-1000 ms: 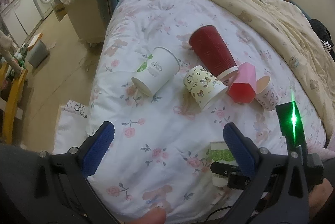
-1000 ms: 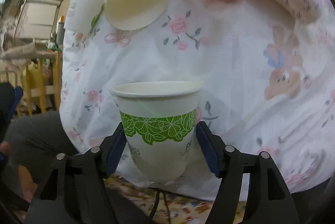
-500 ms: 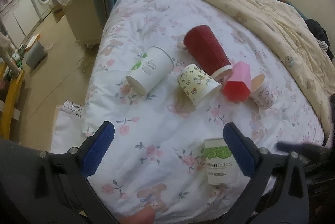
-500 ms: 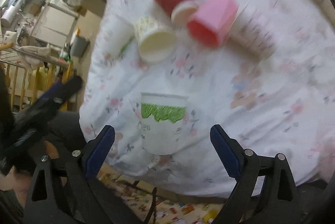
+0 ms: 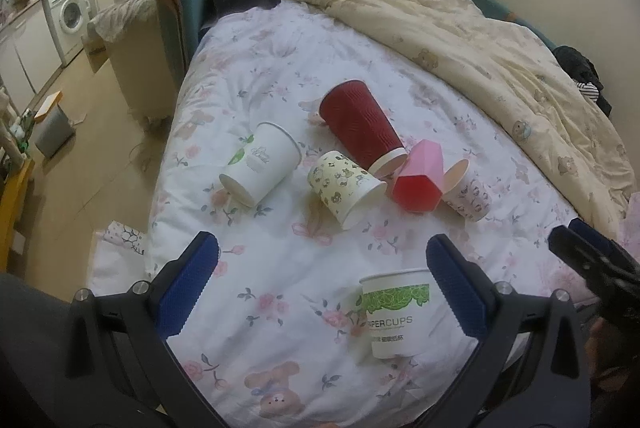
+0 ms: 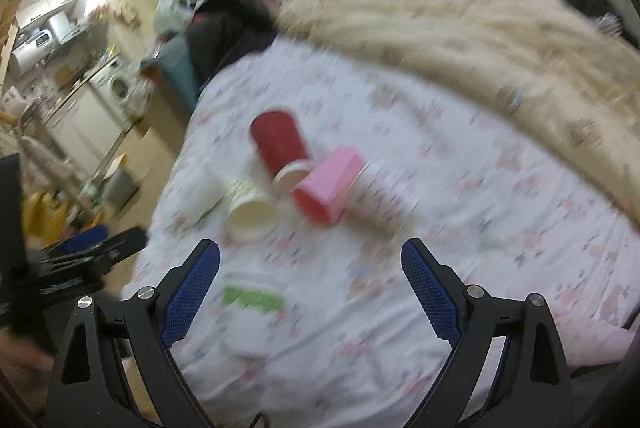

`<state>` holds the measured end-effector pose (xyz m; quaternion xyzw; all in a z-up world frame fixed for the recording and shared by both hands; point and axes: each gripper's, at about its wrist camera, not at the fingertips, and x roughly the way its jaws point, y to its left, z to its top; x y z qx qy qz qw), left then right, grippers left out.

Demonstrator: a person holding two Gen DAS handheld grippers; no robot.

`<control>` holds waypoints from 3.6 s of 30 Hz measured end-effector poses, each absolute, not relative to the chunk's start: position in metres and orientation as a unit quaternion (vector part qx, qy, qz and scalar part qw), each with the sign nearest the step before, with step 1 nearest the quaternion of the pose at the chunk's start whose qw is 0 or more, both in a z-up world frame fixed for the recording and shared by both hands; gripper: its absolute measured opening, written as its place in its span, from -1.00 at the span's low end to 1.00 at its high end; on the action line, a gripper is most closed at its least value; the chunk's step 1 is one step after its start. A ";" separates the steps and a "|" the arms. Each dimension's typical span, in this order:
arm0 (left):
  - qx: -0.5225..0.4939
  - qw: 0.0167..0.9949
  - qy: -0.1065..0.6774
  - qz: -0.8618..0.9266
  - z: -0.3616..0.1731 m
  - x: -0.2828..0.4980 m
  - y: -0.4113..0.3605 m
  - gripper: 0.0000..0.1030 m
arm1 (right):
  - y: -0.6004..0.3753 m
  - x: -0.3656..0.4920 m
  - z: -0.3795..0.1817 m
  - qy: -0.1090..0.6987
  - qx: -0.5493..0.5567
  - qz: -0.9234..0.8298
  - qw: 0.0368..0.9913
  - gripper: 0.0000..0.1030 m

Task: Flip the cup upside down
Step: 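Grasp the green-band cup with the left gripper while the right gripper releases it, then rotate the left gripper to turn the green-band cup rim-down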

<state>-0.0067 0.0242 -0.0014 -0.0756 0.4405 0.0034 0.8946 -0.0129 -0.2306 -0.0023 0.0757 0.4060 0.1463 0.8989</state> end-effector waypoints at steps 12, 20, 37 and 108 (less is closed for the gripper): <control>-0.044 0.883 0.467 0.002 -0.013 -0.005 0.011 0.99 | -0.230 -0.013 -0.001 0.396 0.079 0.153 0.902 0.84; -0.039 0.824 0.564 -0.024 -0.053 -0.005 -0.023 0.82 | -0.259 -0.005 -0.006 0.413 0.124 0.108 0.896 0.84; -0.043 0.760 0.648 -0.030 -0.113 0.013 -0.067 0.02 | -0.280 -0.001 -0.011 0.427 0.144 0.081 0.889 0.84; -0.025 0.803 0.555 -0.215 -0.029 -0.013 -0.058 -0.01 | -0.235 0.028 -0.062 0.553 0.169 0.208 0.789 0.84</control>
